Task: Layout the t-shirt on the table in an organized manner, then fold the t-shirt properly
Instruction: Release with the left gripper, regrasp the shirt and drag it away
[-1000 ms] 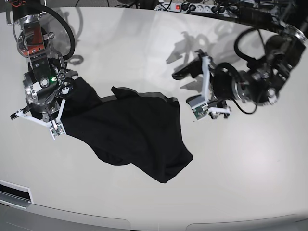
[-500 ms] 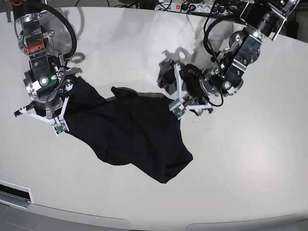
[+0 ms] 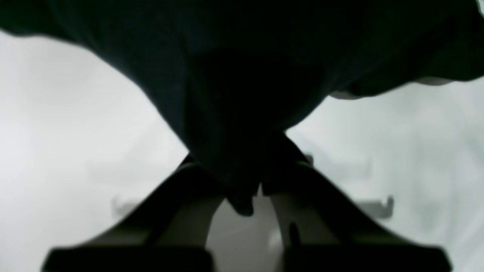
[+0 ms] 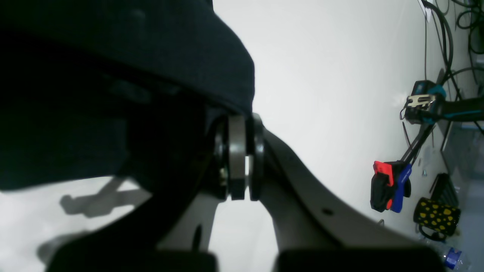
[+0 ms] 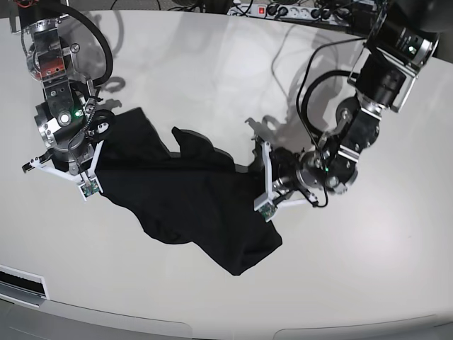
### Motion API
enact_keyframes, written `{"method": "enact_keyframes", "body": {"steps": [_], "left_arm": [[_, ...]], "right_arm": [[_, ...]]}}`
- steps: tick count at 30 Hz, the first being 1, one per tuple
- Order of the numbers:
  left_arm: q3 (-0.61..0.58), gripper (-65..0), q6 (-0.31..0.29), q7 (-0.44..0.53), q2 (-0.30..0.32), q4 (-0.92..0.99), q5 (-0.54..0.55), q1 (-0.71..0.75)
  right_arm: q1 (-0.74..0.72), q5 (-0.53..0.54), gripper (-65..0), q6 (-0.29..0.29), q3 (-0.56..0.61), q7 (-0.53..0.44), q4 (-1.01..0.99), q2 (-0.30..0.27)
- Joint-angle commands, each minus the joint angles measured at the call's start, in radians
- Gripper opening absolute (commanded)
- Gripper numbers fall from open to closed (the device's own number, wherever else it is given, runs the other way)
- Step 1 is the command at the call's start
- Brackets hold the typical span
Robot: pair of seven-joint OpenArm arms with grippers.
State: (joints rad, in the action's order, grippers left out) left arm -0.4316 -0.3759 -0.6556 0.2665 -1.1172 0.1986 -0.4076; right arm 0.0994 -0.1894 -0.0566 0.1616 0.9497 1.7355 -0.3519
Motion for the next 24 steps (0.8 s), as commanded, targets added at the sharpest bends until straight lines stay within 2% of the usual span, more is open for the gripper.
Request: {"method": "enact_keyframes", "body": {"steps": [1,6,10,14,18,20,24], "left_arm": [[0.006,-65.0,0.011,-0.011,0.008,-0.040,0.006,-0.059],[0.007,-65.0,-0.005,-0.209,0.064,-0.225,0.122,-0.174],[0.007,-65.0,-0.058,-0.335,0.134,-0.408,0.228,-0.274],[0.007,-65.0,-0.083,-0.341,0.218,-0.493,0.337,-0.381],[0.007,-65.0,-0.115,-0.342,0.276,-0.503,0.433,-0.484],[0.007,-65.0,-0.150,-0.341,0.296,-0.503,0.478,-0.523],[0.007,-65.0,-0.175,-0.359,0.304,-0.491,0.554,-0.540]], "right_arm": [[-0.016,-0.016,-65.0,-0.001,-0.006,-0.015,0.014,-0.011],[-0.031,-0.028,-65.0,-0.006,-0.006,-0.014,0.014,-0.013],[-0.051,-0.074,-65.0,0.018,-0.006,-0.004,0.014,-0.015],[-0.066,-0.080,-65.0,0.031,-0.006,0.003,0.014,-0.032],[-0.064,-0.081,-65.0,0.030,-0.006,0.004,0.014,-0.052],[-0.063,-0.080,-65.0,0.030,-0.006,0.004,0.014,-0.059],[-0.063,-0.080,-65.0,0.030,-0.012,0.005,0.014,-0.061]]}}
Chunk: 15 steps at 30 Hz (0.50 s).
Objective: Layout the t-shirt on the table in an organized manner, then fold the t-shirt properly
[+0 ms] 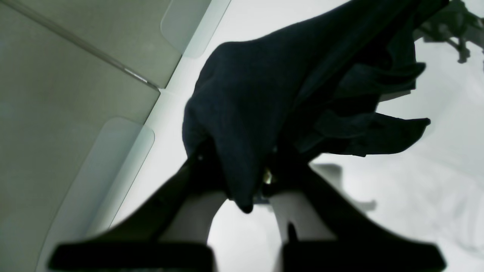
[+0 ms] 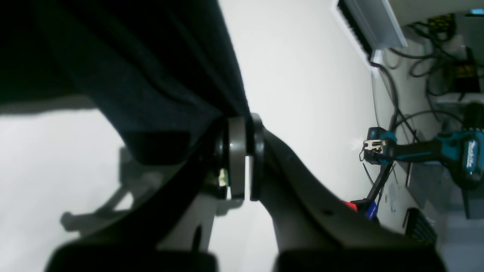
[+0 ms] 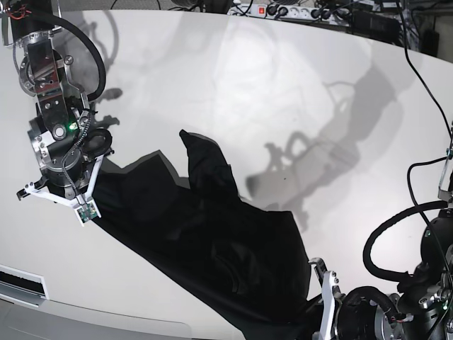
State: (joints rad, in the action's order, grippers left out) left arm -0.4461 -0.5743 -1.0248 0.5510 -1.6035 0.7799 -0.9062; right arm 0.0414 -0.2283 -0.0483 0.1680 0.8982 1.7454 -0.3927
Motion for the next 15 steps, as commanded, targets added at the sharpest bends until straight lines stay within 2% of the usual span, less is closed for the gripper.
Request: {"method": "enact_keyframes", "body": {"steps": [1,7,10,13,15], "left_arm": [[0.022,-65.0,0.023,-0.003,0.019,0.004,-0.004,-0.036],[0.022,-65.0,0.023,-0.063,0.020,0.063,0.061,0.076],[0.022,-49.7,0.009,-0.109,0.020,0.093,0.098,0.163],[0.022,-34.6,-0.048,-0.153,0.021,0.108,0.100,0.256],[0.021,-31.8,-0.058,-0.162,0.027,0.109,0.101,0.316]], "right_arm": [[-0.005,-0.042,-65.0,0.021,-0.020,0.056,0.004,-0.021],[-0.002,-0.042,-65.0,0.003,-0.104,0.062,0.004,-0.027],[-0.002,-0.039,-65.0,0.002,-0.176,0.063,0.004,-0.037],[0.000,-0.032,-65.0,-0.014,-0.245,0.063,0.004,-0.043],[0.000,-0.020,-65.0,-0.042,-0.284,0.063,0.003,-0.043]]}}
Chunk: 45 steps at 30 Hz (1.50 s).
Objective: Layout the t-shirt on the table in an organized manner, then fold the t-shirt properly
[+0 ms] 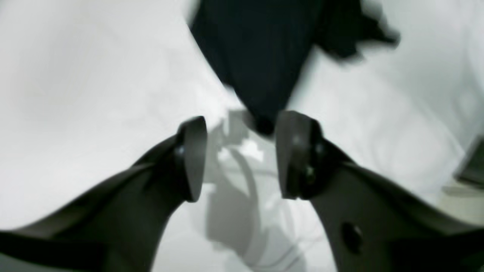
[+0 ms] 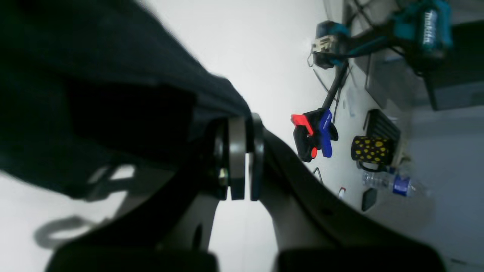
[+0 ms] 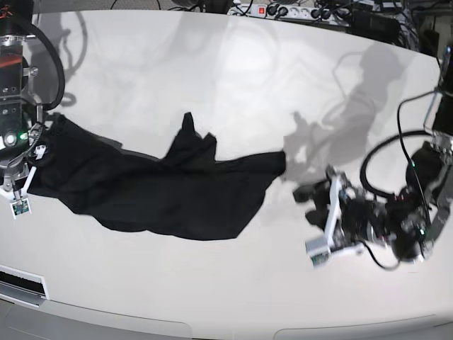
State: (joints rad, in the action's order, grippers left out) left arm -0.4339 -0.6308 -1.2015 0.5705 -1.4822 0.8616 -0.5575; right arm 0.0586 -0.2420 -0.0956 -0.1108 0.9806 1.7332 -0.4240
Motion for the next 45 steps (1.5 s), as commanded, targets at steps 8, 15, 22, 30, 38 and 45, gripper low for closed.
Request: {"method": "enact_keyframes", "body": {"steps": [8,15,22,30,38,45], "left_arm": [[0.010,-31.8,-0.002,0.015,0.014,-0.013,0.020,0.114],[0.010,-31.8,0.079,0.291,0.008,-0.012,-0.150,0.210],[0.010,-31.8,0.176,0.432,-0.095,0.109,-0.333,0.233],[0.010,-32.5,0.193,0.603,-0.240,0.375,-0.459,0.225],[0.010,-65.0,0.337,0.564,-0.259,0.396,-0.554,0.178],[0.010,-65.0,0.336,0.462,-0.252,0.396,-0.507,0.049]], "right_arm": [[-0.017,0.212,-65.0,-0.109,-0.053,-0.018,0.016,-0.019],[-0.017,0.270,-65.0,-0.141,-0.053,0.002,0.016,-0.018],[-0.009,0.269,-65.0,-0.141,-0.053,0.003,0.016,-0.003],[0.003,0.270,-65.0,-0.142,-0.053,0.004,0.016,-0.003],[0.003,0.273,-65.0,-0.179,-0.053,-0.001,0.016,-0.003],[-0.001,0.297,-56.0,-0.185,-0.054,-0.039,0.016,-0.003]]}}
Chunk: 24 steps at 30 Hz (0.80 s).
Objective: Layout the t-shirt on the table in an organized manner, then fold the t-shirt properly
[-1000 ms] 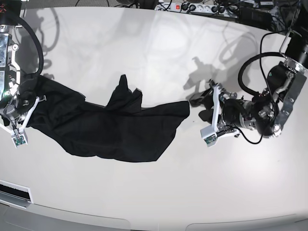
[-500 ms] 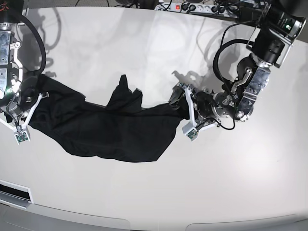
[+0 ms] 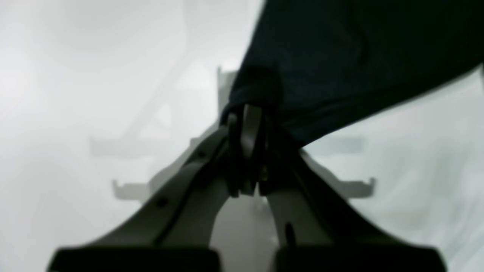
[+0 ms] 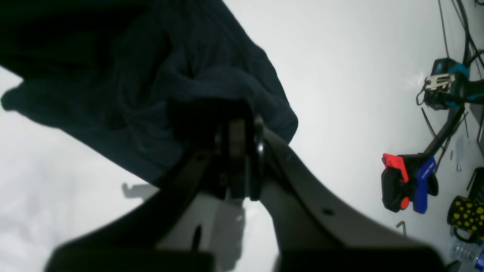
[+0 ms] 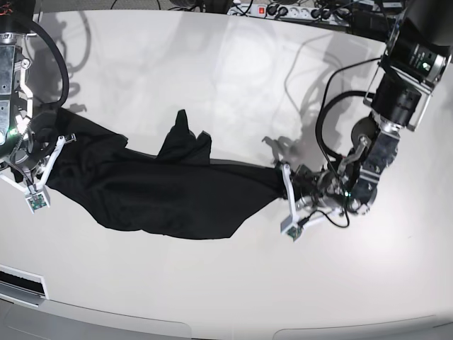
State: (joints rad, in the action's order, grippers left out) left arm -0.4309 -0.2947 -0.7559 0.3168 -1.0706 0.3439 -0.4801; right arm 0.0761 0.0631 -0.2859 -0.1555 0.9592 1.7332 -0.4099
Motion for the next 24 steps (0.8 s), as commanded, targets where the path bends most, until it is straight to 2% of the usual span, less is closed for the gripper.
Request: {"method": "enact_keyframes", "body": {"steps": [1,3,4,6,7,11,13,16,18,20,21,23,24], "left_arm": [[0.006,-65.0,0.000,0.016,0.002,-0.016,0.021,-0.042],[0.006,-65.0,0.000,0.022,0.002,-0.016,0.037,-0.064],[0.006,-65.0,0.000,0.026,0.001,-0.016,0.040,-0.071],[0.006,-65.0,0.000,0.035,0.001,-0.016,0.039,-0.081],[0.006,-65.0,0.000,0.038,0.002,-0.016,0.039,-0.083],[0.006,-65.0,0.000,0.041,0.002,-0.016,0.039,-0.080],[0.006,-65.0,0.000,0.041,0.002,-0.016,0.039,-0.080],[0.006,-65.0,0.000,0.041,0.002,-0.016,0.039,-0.080],[0.006,-65.0,0.000,0.042,0.002,-0.016,0.039,-0.080],[0.006,-65.0,0.000,0.045,0.002,-0.016,0.039,-0.080],[0.006,-65.0,0.000,0.045,0.002,-0.016,0.039,-0.080],[0.006,-65.0,0.000,0.045,0.002,-0.016,0.039,-0.080],[0.006,-65.0,0.000,0.045,0.002,-0.016,0.039,-0.080]], "right_arm": [[-0.019,-0.019,-48.1,0.033,-0.009,-0.020,0.016,-0.020],[-0.021,-0.040,-34.5,0.060,-0.009,-0.025,0.016,-0.025],[-0.021,-0.040,-31.6,0.063,-0.009,-0.024,0.016,-0.029],[-0.021,-0.010,-31.5,0.039,-0.009,-0.019,0.016,-0.038],[-0.020,0.022,-31.7,0.005,-0.009,-0.009,0.016,-0.042],[-0.018,0.261,-31.8,-0.192,-0.009,0.070,0.016,-0.042],[-0.018,0.344,-31.8,-0.257,-0.009,0.097,0.016,-0.042],[-0.018,0.405,-31.8,-0.310,-0.009,0.103,0.016,-0.042],[-0.017,0.475,-31.8,-0.351,-0.009,0.143,0.016,-0.042],[-0.018,0.473,-31.8,-0.342,-0.009,0.150,0.016,-0.042],[-0.018,0.419,-31.8,-0.292,-0.009,0.132,0.016,-0.042],[-0.018,0.255,-31.8,-0.143,-0.009,0.069,0.016,-0.042],[-0.018,0.186,-31.8,-0.092,-0.009,0.046,0.016,-0.042]]}}
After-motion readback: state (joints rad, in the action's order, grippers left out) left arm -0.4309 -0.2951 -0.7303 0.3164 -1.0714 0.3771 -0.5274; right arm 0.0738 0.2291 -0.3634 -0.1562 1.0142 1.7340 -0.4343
